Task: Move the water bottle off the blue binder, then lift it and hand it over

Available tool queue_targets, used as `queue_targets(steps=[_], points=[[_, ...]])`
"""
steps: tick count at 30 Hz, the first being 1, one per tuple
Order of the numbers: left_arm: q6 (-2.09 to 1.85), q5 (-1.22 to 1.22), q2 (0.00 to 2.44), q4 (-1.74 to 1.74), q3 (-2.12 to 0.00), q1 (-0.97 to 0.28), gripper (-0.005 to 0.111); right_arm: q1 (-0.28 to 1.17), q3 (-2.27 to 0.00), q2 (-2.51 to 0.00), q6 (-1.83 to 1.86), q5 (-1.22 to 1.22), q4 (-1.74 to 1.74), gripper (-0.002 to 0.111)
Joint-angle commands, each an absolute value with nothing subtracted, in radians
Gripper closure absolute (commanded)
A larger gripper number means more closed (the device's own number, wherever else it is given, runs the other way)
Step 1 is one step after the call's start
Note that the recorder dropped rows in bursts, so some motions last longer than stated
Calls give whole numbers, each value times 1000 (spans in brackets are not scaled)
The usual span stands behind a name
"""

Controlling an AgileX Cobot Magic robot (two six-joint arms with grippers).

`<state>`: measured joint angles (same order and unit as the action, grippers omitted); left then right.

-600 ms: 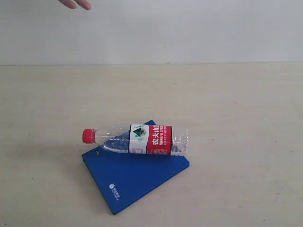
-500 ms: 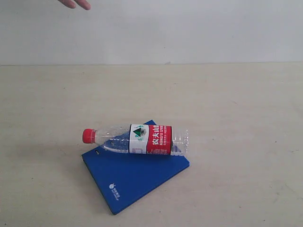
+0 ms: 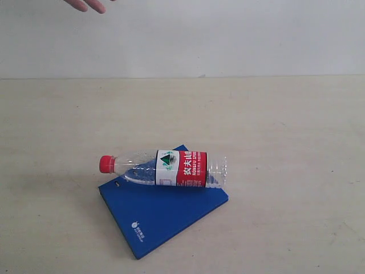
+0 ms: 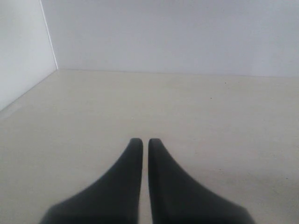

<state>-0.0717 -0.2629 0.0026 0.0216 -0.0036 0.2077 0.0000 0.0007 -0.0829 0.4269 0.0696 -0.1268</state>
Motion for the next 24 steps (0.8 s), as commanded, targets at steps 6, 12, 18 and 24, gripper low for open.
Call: queue_targets(steps=[6, 12, 18, 24], points=[[-72, -254, 0, 19, 0, 200, 102, -2, -201, -802, 440, 66, -139, 109], [-72, -254, 0, 19, 0, 200, 102, 0, -496, -1070, 429, 267, -121, 109], [-72, -254, 0, 19, 0, 200, 102, 0, -703, -1152, 851, 441, 243, 109], [-72, -254, 0, 19, 0, 200, 102, 0, -799, -1262, 1818, 1065, 954, 109]])
